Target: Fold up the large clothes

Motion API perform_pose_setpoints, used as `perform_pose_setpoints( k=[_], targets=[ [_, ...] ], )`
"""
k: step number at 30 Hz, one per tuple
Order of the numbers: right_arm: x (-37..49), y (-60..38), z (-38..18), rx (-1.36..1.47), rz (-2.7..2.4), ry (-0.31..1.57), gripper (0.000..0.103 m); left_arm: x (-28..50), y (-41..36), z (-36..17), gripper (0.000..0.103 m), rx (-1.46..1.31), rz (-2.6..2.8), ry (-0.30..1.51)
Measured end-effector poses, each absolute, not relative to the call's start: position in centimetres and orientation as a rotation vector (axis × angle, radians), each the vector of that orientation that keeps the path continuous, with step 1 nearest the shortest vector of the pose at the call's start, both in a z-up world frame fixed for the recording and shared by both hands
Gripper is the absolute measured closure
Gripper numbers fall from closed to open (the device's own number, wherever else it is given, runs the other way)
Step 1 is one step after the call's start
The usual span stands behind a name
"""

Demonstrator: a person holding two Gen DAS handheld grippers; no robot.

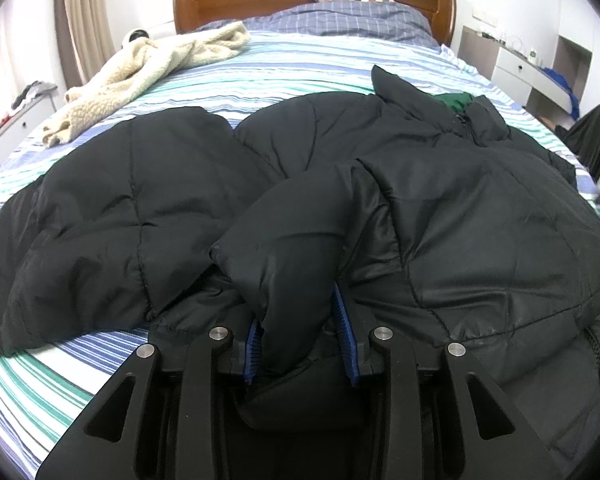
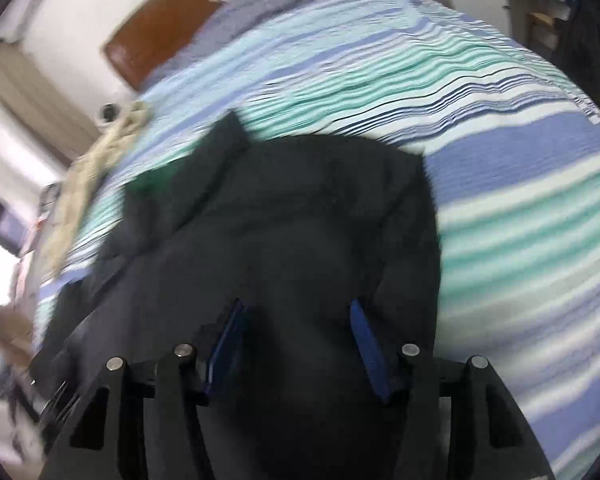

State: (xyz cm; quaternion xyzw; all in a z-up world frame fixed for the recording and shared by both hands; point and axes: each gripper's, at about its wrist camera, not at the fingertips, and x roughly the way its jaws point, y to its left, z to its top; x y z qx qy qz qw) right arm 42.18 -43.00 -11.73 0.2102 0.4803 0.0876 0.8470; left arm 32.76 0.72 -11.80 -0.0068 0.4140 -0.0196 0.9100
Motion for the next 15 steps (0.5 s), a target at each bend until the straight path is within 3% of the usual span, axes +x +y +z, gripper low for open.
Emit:
perform_pose_setpoints(
  k=[4,8,11,15],
  targets=[
    [38.9,-42.4,-15.1,0.358,0.208,1.101,0.044,32.8,0.6,-11.8,0.068,-0.009,-0.040,0.855],
    [35.4,-43.5,-12.2,0.470,0.214,1.036,0.044,32.8,0.7,-11.8,0.068,-0.008,-0.038,0.859],
    [29.9,-42.7,-9.5,0.394,0.280,1.003,0.044,32.9,0.8,-11.9,0.067,-0.008,-0.038,0.859],
    [22.4,-42.2,-11.8,0.291,0.293,1.078,0.041,32.9,0.7,-11.8,0.067,-0.008,-0.039,0.860]
  ],
)
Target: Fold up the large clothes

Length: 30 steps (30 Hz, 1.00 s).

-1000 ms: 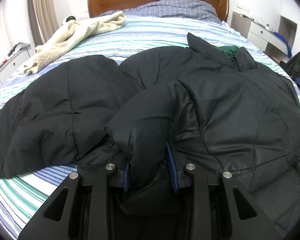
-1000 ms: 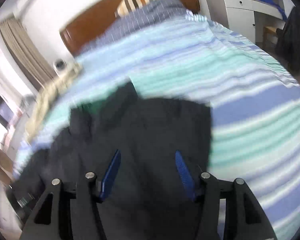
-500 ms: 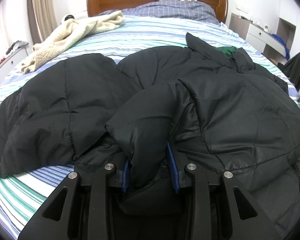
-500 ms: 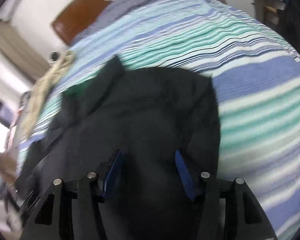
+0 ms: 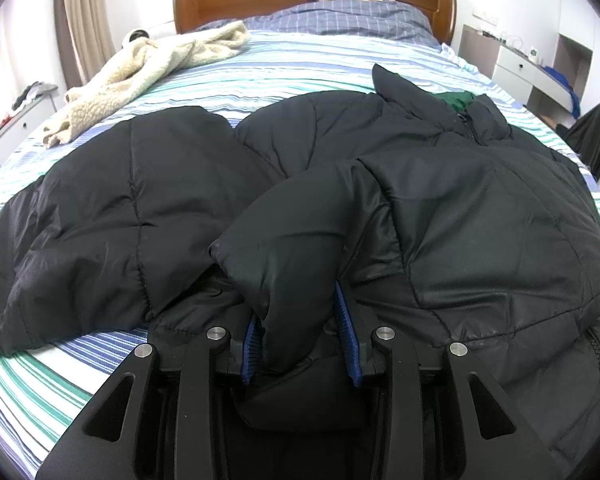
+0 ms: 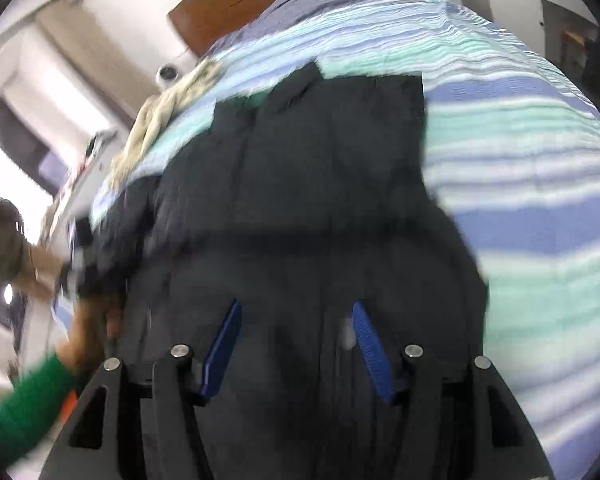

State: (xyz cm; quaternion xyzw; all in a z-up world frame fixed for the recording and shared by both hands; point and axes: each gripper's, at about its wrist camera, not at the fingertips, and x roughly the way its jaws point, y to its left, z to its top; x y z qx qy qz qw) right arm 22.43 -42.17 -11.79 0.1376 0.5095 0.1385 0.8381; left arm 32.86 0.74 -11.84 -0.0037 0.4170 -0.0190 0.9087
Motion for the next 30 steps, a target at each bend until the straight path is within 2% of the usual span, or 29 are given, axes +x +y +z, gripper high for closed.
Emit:
perform_pose_setpoints(
  k=[2,5,7,8,9,11,14,16,18,25,30],
  targets=[
    [19.6,-42.2,-13.8,0.216,0.273,1.071,0.041,32.9,0.7,-11.8,0.067,-0.009,-0.040,0.861],
    [17.6,-41.9,-12.2,0.219,0.219,1.027,0.041,33.0,0.8,-11.8,0.066,-0.011,-0.041,0.866],
    [16.3,-41.6,-9.5,0.281,0.223,0.929,0.041,33.1,1.0,-11.7,0.062,-0.019,-0.039,0.871],
    [15.5,-41.2,-8.6,0.277,0.217,0.895,0.041,33.1,1.2,-11.6,0.055,-0.024,-0.032,0.877],
    [15.2,-40.9,-8.0,0.267,0.207,0.878,0.039,33.1,1.4,-11.5,0.042,-0.029,-0.022,0.887],
    [14.9,-39.9,-9.0,0.264,0.217,0.893,0.036,32.9,2.1,-11.1,0.024,-0.055,0.002,0.935],
    [16.1,-39.0,-12.7,0.229,0.175,1.003,0.036,31.4,2.9,-10.2,0.019,-0.121,-0.038,0.983],
    [15.8,-37.5,-13.0,0.144,0.151,0.958,0.036,29.1,3.3,-8.9,0.015,-0.119,-0.076,0.985],
    [15.9,-37.3,-12.8,0.126,0.138,0.958,0.036,26.8,3.4,-7.9,0.005,-0.089,-0.109,0.977],
    [16.0,-37.5,-12.9,0.170,0.133,0.971,0.034,20.9,6.1,-7.3,0.005,-0.062,-0.133,0.982],
    [16.5,-37.3,-13.2,0.167,0.117,0.973,0.033,21.5,10.6,-8.1,0.005,-0.145,-0.033,0.992]
  ],
)
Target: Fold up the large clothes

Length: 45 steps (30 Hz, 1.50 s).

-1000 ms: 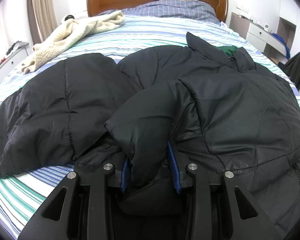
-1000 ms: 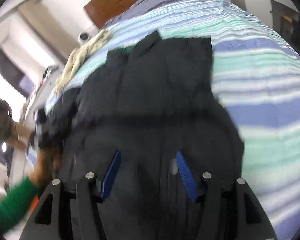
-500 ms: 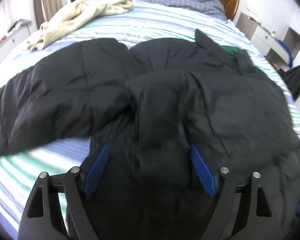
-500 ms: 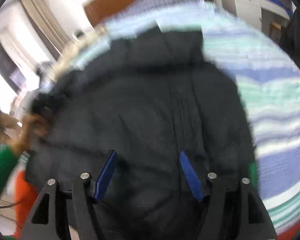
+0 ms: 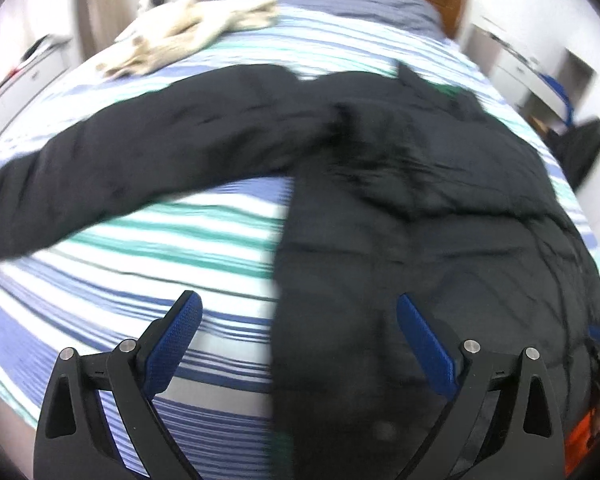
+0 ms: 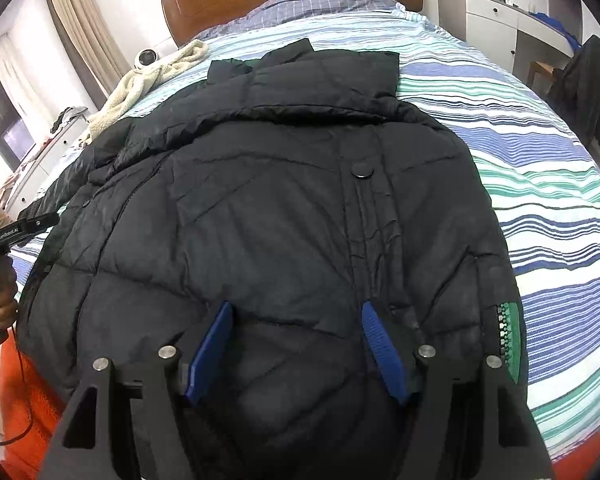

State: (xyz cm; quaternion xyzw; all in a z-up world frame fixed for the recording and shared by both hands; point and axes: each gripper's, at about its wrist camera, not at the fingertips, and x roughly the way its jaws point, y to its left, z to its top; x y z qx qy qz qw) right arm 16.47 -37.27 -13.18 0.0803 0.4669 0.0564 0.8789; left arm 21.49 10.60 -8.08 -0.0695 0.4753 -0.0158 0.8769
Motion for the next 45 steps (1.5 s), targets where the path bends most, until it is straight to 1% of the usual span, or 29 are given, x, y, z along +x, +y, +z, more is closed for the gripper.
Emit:
perform_pose_setpoints(
  k=[4,6,10,11,13,16,18,19,20,21,22,23,26,29,30,31,32,34,36,39,41,43,44,45],
  targets=[
    [16.6,-37.1,-13.3,0.161,0.112,0.969,0.032,22.5,17.1,-8.8,0.005,-0.362,0.091,0.965],
    [16.6,-37.0,-13.4,0.159,0.112,0.966,0.032,22.6,21.2,-9.7,0.005,-0.518,0.190,0.939],
    [16.6,-36.9,-13.5,0.152,0.109,0.967,0.031,22.1,27.7,-11.9,0.005,-0.796,0.332,0.838],
    [16.7,-36.9,-13.5,0.150,0.108,0.968,0.031,22.2,28.7,-12.1,0.005,-0.832,0.346,0.806],
    [16.7,-36.8,-13.4,0.148,0.105,0.970,0.031,23.2,30.7,-12.1,0.001,-0.872,0.379,0.761],
    [16.7,-36.8,-13.5,0.144,0.103,0.970,0.030,24.9,32.8,-12.7,0.001,-0.907,0.431,0.761],
    [16.7,-36.8,-13.5,0.143,0.102,0.968,0.030,25.6,34.0,-12.7,0.002,-0.910,0.484,0.741],
    [16.7,-36.8,-13.5,0.144,0.102,0.968,0.030,25.7,34.3,-12.6,0.005,-0.909,0.523,0.721],
    [16.6,-36.8,-13.5,0.144,0.101,0.966,0.030,25.7,34.3,-12.3,0.033,-0.897,0.555,0.709],
    [16.6,-36.8,-13.5,0.143,0.100,0.963,0.030,25.9,34.3,-12.2,0.082,-0.854,0.598,0.714],
    [16.6,-36.8,-13.5,0.143,0.098,0.961,0.030,26.5,34.3,-12.3,0.093,-0.825,0.591,0.737],
    [16.7,-36.7,-13.6,0.142,0.096,0.960,0.030,27.2,34.0,-11.8,0.097,-0.778,0.578,0.763],
    [16.8,-36.5,-13.7,0.136,0.097,0.960,0.028,27.8,32.4,-8.4,0.099,-0.651,0.552,0.726],
    [16.8,-36.6,-13.8,0.141,0.102,0.950,0.027,28.7,29.0,-2.4,0.099,-0.515,0.463,0.650],
    [16.8,-36.6,-13.9,0.140,0.102,0.945,0.027,29.3,26.7,0.5,0.099,-0.438,0.405,0.612],
    [16.7,-36.6,-13.9,0.139,0.102,0.941,0.027,29.7,25.1,2.1,0.099,-0.391,0.367,0.589],
    [16.7,-36.6,-13.9,0.139,0.102,0.937,0.027,30.1,21.9,4.9,0.099,-0.301,0.290,0.548],
    [16.7,-36.6,-13.9,0.141,0.102,0.933,0.027,30.1,16.0,8.7,0.099,-0.154,0.157,0.468],
    [16.6,-36.7,-14.0,0.143,0.103,0.931,0.027,29.6,9.5,11.4,0.099,-0.019,0.011,0.402],
    [16.4,-36.7,-14.0,0.151,0.102,0.924,0.027,28.8,0.7,12.5,0.098,0.131,-0.170,0.363],
    [16.4,-36.7,-14.0,0.153,0.102,0.924,0.027,28.4,-4.7,11.8,0.098,0.203,-0.273,0.368],
    [16.4,-36.8,-13.9,0.158,0.105,0.924,0.027,28.1,-10.6,9.6,0.097,0.279,-0.361,0.403],
    [16.4,-36.9,-13.9,0.160,0.107,0.925,0.027,27.9,-12.4,8.5,0.094,0.302,-0.382,0.425],
    [16.4,-37.0,-13.9,0.165,0.109,0.925,0.027,28.0,-14.9,6.5,0.088,0.331,-0.416,0.478]
  ],
)
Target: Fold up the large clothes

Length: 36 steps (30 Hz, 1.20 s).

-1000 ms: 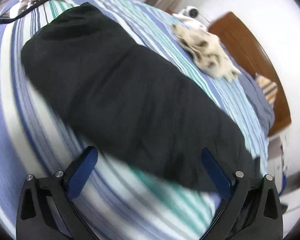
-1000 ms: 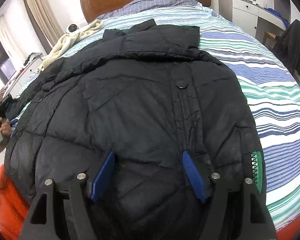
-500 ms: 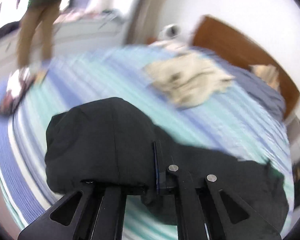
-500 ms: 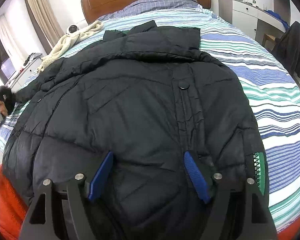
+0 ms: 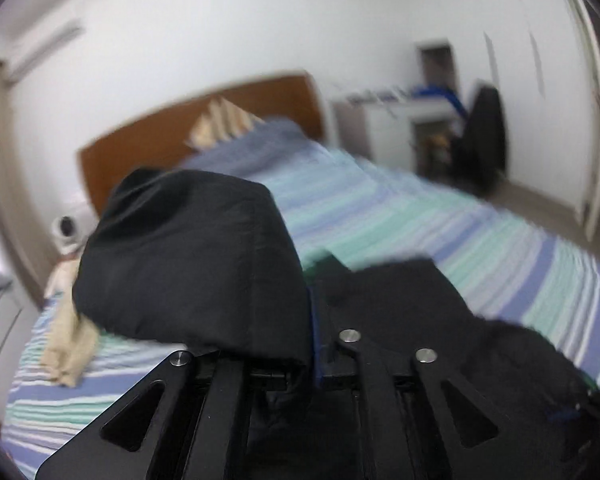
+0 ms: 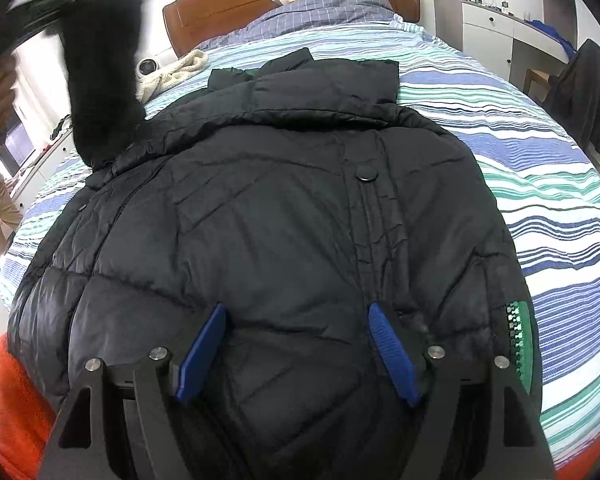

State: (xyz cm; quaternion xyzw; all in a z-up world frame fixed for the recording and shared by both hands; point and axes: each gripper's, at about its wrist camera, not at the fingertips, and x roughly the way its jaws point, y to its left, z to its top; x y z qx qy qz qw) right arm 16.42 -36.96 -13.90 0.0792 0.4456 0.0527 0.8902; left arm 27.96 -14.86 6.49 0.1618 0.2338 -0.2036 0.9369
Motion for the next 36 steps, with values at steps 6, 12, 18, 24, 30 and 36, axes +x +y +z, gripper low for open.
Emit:
perform_pose_setpoints(
  k=[6,12,18,24,30,36],
  targets=[
    [16.3,-37.3,-13.7,0.182,0.124,0.926,0.027,27.3,-23.3,-5.8,0.011,0.538,-0.490,0.781],
    [16.0,-39.0,-12.0,0.302,0.177,0.945,0.027,22.6,-18.6,-5.2,0.009,0.530,-0.522,0.757],
    [20.6,-41.5,-8.1,0.467,0.239,0.866,0.027,24.3,-6.1,-5.6,0.002,0.307,-0.249,0.848],
    [30.5,-41.7,-10.4,0.653,0.248,0.925,0.027,28.9,1.0,-8.4,0.023,-0.031,-0.076,1.024],
    [33.9,-40.9,-7.1,0.535,0.154,0.792,0.082,33.4,-0.7,-10.1,0.072,-0.140,0.005,1.030],
    [35.6,-43.4,-5.6,0.433,0.020,0.735,0.083,35.4,-0.9,-11.6,0.068,-0.195,0.068,1.004]
  ],
)
